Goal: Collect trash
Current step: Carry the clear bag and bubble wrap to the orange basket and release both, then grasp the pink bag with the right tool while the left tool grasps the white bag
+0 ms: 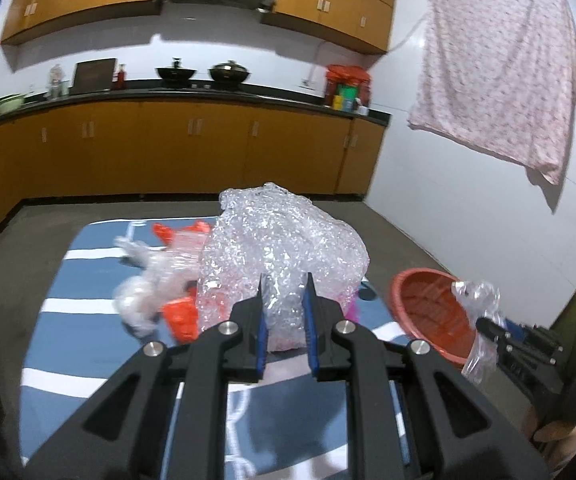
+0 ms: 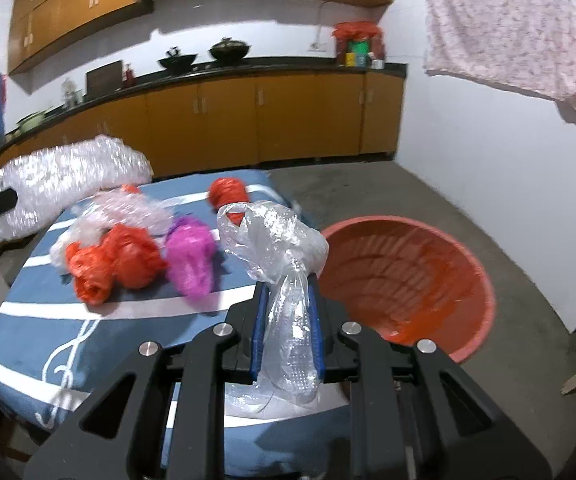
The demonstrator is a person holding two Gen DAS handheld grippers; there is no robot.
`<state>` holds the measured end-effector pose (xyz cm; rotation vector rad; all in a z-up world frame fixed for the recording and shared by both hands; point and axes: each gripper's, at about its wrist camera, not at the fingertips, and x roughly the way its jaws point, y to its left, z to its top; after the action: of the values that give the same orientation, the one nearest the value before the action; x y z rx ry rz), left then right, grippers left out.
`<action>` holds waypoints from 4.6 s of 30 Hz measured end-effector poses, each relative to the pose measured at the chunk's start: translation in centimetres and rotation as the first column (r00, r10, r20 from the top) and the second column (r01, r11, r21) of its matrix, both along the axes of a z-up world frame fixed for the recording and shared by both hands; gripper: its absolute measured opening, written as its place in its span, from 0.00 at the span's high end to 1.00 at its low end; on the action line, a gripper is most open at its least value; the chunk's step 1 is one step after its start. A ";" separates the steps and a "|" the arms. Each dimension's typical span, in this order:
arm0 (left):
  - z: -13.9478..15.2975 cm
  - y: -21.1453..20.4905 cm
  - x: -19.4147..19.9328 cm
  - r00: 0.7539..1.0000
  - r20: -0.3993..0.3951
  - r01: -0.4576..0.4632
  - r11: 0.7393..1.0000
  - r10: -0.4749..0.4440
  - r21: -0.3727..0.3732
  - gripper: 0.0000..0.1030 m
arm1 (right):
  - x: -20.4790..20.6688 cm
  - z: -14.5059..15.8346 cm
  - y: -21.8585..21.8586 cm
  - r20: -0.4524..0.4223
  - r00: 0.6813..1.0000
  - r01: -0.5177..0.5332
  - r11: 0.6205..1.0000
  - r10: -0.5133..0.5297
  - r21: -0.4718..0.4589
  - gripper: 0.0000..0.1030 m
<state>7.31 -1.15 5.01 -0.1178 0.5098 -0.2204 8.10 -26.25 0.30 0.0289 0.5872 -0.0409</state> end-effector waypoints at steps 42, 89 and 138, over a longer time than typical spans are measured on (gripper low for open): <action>-6.2 -17.9 7.1 0.930 -0.078 0.357 0.933 -0.360 -0.053 0.84 | 2.2 -0.4 -11.5 0.037 0.956 0.289 0.956 -0.291 0.045 0.81; -5.9 3.7 3.9 0.977 -0.032 -0.202 0.968 0.209 0.146 0.17 | 4.6 -1.3 0.4 0.008 1.000 -0.002 0.999 0.001 0.050 0.31; -12.8 16.2 15.1 0.883 -0.338 -0.313 0.945 0.325 0.092 0.59 | 13.1 -6.9 10.7 -0.171 0.959 -0.215 0.973 0.227 0.085 0.58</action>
<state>22.39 15.05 -7.79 -0.2068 0.8396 0.1388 21.17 -15.55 -6.61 0.0230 0.7692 0.1951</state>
